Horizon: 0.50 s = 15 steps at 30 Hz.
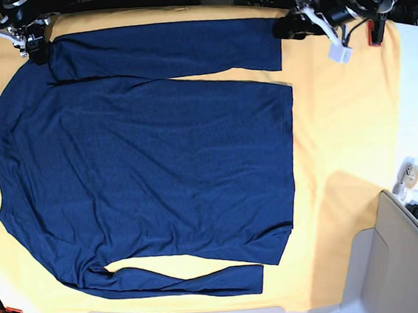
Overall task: Fold the T-shirt properly
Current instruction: 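Tighten both grippers' hold on the shirt's shoulder edge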
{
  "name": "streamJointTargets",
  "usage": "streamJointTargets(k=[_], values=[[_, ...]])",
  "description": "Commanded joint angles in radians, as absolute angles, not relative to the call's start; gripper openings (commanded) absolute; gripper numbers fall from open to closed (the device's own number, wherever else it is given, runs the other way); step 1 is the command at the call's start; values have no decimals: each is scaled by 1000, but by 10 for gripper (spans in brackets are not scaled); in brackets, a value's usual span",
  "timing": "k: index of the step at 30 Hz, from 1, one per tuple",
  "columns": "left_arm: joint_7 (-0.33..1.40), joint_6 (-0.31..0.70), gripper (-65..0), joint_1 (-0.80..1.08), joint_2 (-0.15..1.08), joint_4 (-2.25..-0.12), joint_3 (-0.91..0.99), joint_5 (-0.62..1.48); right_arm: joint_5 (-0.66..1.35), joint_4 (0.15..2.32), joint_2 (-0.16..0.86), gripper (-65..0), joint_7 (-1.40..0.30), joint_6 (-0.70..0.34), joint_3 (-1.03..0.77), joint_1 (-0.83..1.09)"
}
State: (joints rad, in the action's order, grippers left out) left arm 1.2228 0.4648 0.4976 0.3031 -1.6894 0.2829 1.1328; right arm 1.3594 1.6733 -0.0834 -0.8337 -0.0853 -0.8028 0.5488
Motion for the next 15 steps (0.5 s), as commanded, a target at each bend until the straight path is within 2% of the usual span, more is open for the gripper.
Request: streamJointTargets(k=[1,7,15], values=[[1233,449,-376,489,314,-1675,297,1099,1363,1687,-74,-650,-832,-88,-806,553],[1257,449,-376,476,314,-1658,291,1113,1363,1689,-74,-650,-832,-88,-806,552],[1256,449,-376,476,292,-1658,150,1112,1363,1689,-62,-650,-832,-88,-808,550]])
